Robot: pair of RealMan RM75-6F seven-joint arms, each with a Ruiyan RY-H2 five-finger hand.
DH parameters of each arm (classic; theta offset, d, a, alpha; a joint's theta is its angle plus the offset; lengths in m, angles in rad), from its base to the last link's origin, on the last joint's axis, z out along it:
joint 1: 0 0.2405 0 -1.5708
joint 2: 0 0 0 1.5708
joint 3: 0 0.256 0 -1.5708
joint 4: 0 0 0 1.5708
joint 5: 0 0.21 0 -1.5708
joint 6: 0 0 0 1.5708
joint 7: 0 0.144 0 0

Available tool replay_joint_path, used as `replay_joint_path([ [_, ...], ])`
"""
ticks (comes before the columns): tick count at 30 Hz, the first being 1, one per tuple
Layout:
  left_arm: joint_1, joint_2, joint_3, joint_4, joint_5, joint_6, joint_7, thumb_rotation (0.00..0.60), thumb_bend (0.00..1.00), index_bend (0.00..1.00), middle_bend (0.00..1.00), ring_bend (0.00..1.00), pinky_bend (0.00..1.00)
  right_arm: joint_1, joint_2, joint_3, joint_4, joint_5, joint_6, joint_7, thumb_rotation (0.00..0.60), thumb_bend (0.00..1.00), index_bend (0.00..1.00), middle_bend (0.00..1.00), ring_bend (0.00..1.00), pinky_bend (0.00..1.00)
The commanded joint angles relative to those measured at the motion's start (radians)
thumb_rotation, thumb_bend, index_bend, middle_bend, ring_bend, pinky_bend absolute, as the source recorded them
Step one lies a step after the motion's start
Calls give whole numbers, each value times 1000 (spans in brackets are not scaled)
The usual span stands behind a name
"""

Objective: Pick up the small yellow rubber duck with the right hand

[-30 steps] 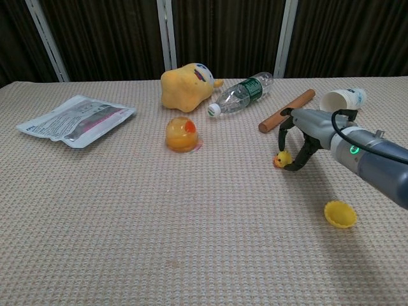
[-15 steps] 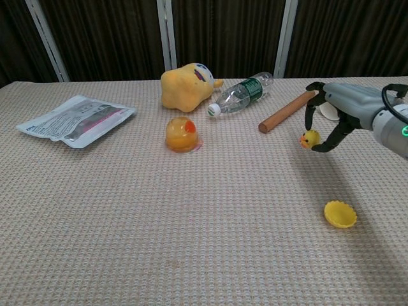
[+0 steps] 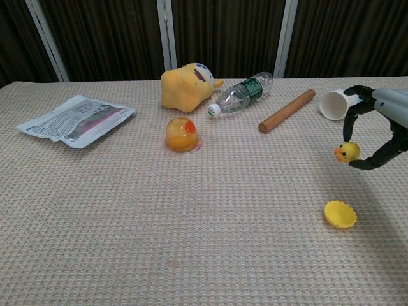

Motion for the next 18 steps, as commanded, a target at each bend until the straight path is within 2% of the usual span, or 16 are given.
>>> replay_joint_path([
  [1,3,-3,-1,-1,-8,-4,14,600,0,15,0,0,275,-27,16,-21,-66,-40,45,-26,600,195,541,0,0,0],
  [11,20,-10,-18,-6,-67,-2,36,600,0,13,0,0,267,-45,-6,-42,-200,-94,110,-123,600,195,541,0,0,0],
  [18,22,-13,-18,-2,-63,0,25,600,0,13,0,0,267,-53,-54,-73,-200,-114,114,-172,600,194,541,0,0,0],
])
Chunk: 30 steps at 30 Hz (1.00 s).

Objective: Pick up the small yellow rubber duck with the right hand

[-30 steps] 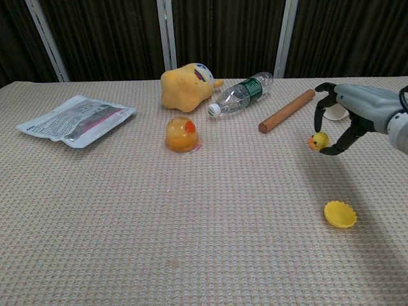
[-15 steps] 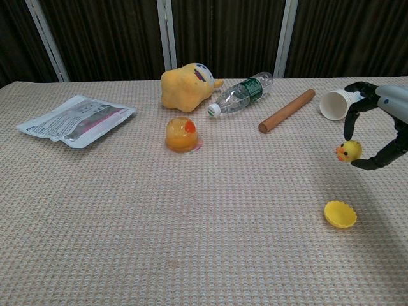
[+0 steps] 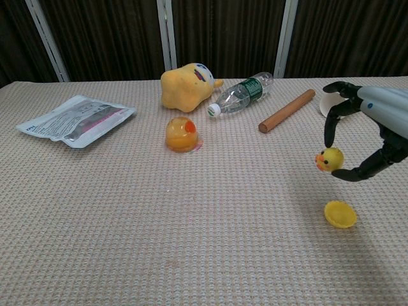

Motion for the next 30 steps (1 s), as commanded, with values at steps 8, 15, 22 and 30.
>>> replay_joint_path([
  [8,2,0,-3,0,-5,0,-9,600,0,11,0,0,268,-23,-57,-29,16,-7,2,-20,600,194,540,0,0,0],
  [15,4,0,-4,-3,-6,-1,-5,600,0,10,0,0,272,-33,-85,-33,36,1,-9,-19,600,194,540,0,0,0],
  [22,5,0,-5,-3,-5,0,-5,600,0,10,0,0,273,-37,-121,-32,55,19,-21,-30,600,194,537,0,0,0],
  [30,7,0,-6,-3,-5,3,-9,600,0,10,0,0,276,-45,-157,-47,68,-7,-14,-52,600,194,535,0,0,0],
])
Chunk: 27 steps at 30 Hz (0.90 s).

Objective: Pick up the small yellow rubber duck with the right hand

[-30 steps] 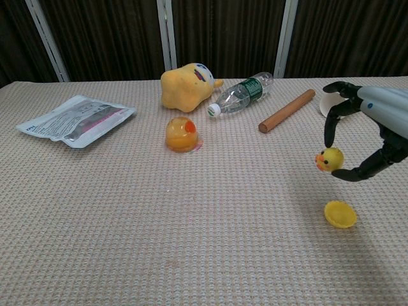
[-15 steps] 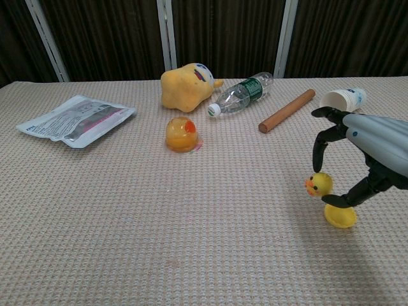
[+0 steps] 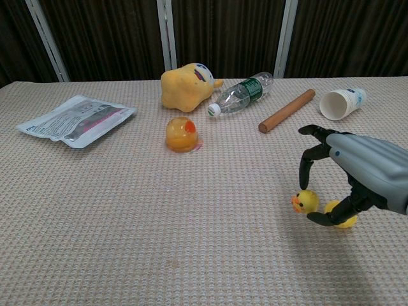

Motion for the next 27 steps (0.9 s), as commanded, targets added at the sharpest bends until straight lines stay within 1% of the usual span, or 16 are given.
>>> replay_joint_path([
  [1,0,0,0,0,0,1,0,600,0,10,0,0,277,-3,-10,-7,3,-13,3,-6,600,195,535,0,0,0],
  [13,3,0,-1,1,2,4,-2,600,0,10,0,0,280,-12,-12,-8,9,-50,-3,1,600,194,532,0,0,0],
  [27,4,2,0,-3,4,-1,4,600,0,9,0,0,285,-27,10,17,68,-11,-44,64,600,194,528,0,0,0],
])
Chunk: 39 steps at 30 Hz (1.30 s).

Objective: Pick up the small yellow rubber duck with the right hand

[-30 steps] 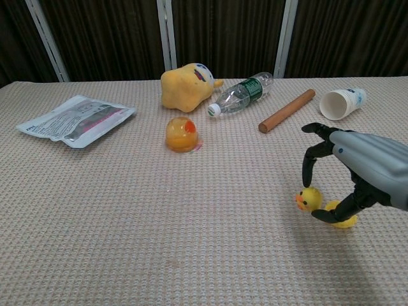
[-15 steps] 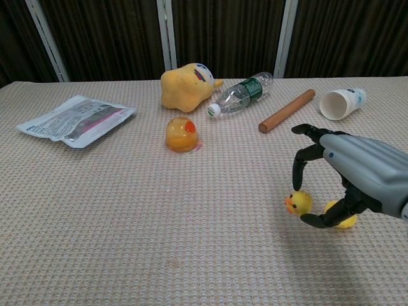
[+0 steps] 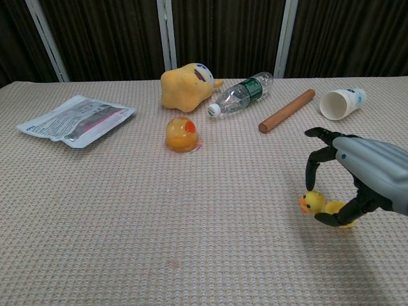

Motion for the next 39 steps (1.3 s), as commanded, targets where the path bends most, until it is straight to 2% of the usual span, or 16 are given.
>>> replay_joint_path([
  [1,1,0,0,-1,0,0,2,600,0,9,0,0,285,-4,3,5,12,11,-9,12,600,194,528,0,0,0],
  [39,3,3,0,-4,4,-1,3,600,0,10,0,0,288,-7,-33,26,89,40,-59,15,600,195,525,0,0,0],
])
